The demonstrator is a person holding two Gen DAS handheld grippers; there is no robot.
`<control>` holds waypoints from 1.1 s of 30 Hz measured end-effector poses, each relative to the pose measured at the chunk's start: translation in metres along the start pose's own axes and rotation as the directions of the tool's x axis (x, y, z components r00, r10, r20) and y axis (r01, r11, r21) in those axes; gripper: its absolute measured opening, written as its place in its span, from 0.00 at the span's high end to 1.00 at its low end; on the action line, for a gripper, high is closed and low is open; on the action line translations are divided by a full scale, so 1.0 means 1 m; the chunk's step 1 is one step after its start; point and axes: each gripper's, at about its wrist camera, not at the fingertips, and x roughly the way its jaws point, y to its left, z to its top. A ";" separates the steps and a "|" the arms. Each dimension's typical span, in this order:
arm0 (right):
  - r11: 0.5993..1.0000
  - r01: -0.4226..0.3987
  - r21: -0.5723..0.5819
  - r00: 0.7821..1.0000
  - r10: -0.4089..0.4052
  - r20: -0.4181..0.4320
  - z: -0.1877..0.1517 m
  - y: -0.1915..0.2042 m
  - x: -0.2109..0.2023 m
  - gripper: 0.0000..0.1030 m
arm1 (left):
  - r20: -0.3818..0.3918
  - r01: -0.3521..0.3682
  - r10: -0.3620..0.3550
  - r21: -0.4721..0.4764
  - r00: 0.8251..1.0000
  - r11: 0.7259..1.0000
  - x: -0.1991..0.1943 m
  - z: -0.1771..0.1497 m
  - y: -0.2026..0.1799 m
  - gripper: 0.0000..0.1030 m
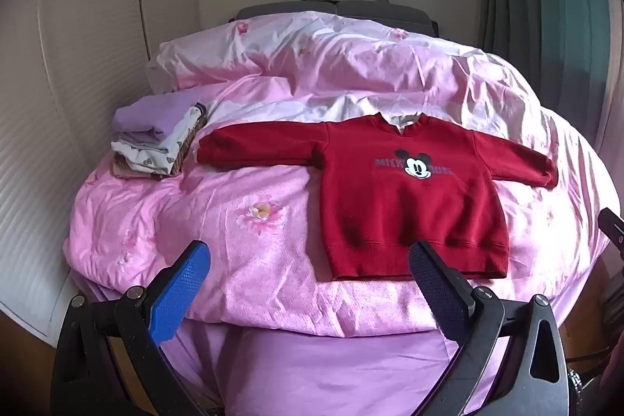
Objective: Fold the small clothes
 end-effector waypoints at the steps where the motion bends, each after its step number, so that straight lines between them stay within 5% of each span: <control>1: 1.000 -0.002 0.002 1.000 0.002 -0.001 0.000 0.000 0.000 0.01 | -0.005 0.008 -0.008 0.001 1.000 1.000 -0.002 -0.001 0.006 0.00; 33: 1.000 -0.002 0.006 1.000 0.002 -0.001 -0.002 -0.003 0.003 0.01 | -0.010 -0.009 0.009 0.036 1.000 0.999 0.003 -0.002 -0.005 0.00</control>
